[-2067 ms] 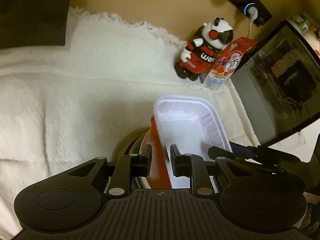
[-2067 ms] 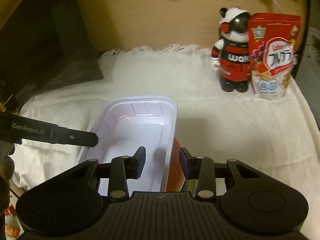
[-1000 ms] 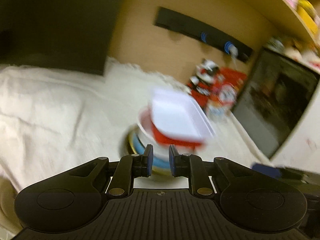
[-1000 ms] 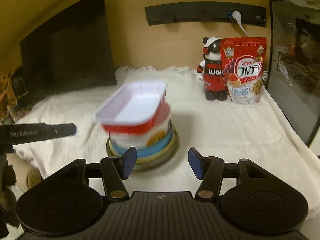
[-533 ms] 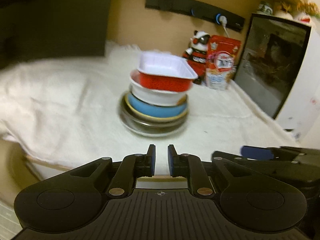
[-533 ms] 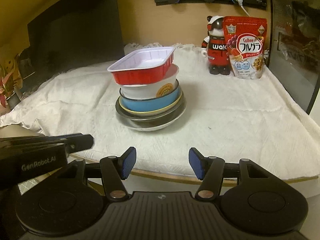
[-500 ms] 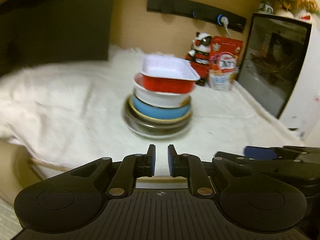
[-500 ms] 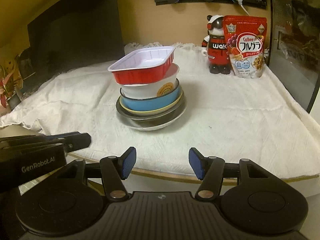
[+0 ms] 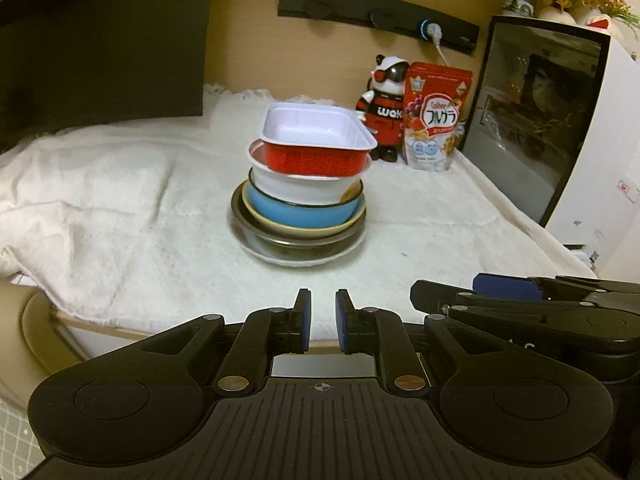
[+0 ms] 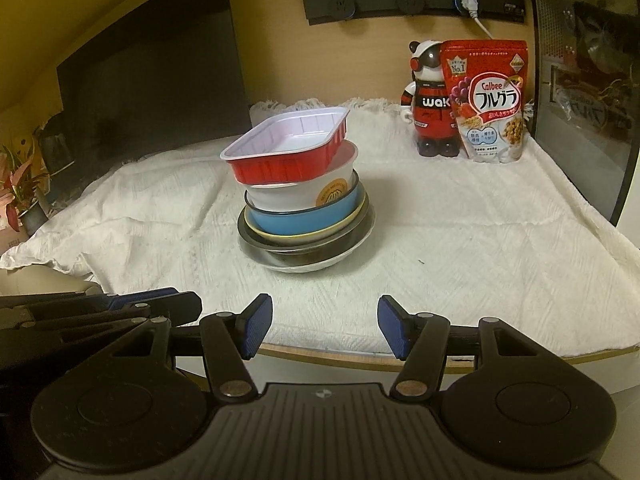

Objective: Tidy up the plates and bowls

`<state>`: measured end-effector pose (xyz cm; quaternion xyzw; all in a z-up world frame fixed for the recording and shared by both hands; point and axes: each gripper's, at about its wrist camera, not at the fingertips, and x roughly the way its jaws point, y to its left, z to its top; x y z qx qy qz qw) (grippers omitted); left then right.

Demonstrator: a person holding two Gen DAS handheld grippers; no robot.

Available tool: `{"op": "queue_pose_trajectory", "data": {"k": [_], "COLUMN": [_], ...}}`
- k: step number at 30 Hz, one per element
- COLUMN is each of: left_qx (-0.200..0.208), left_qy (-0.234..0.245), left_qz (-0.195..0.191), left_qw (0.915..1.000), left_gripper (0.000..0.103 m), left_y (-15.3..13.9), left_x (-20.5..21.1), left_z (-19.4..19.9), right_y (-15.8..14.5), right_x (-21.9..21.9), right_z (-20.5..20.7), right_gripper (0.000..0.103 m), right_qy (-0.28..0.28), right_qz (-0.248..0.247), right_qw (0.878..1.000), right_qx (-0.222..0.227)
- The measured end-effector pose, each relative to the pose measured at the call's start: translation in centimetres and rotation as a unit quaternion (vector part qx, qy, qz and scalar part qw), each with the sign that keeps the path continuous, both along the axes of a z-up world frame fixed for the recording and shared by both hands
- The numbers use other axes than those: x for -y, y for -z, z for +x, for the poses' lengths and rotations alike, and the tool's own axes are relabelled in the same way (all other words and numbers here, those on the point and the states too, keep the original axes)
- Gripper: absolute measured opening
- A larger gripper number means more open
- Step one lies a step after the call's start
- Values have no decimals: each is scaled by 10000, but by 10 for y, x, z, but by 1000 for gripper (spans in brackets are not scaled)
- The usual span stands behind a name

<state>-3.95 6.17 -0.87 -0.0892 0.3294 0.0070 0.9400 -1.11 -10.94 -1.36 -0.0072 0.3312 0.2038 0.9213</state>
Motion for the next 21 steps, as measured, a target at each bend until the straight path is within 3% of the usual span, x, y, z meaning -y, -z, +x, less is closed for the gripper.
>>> {"op": "queue_pose_trajectory", "data": {"k": [21], "left_qx": [-25], "left_qy": [-75], "left_qz": [-88], "left_qw": [9999], "left_gripper": [16], "left_y": [-1], "left_x": [-1], "left_z": [-4], "right_y": [5], "right_x": [2], "right_z": [1], "right_gripper": [59], "right_qy": [-12], "right_qz": [32], "right_qw": [10000], "right_qx": [-93]}}
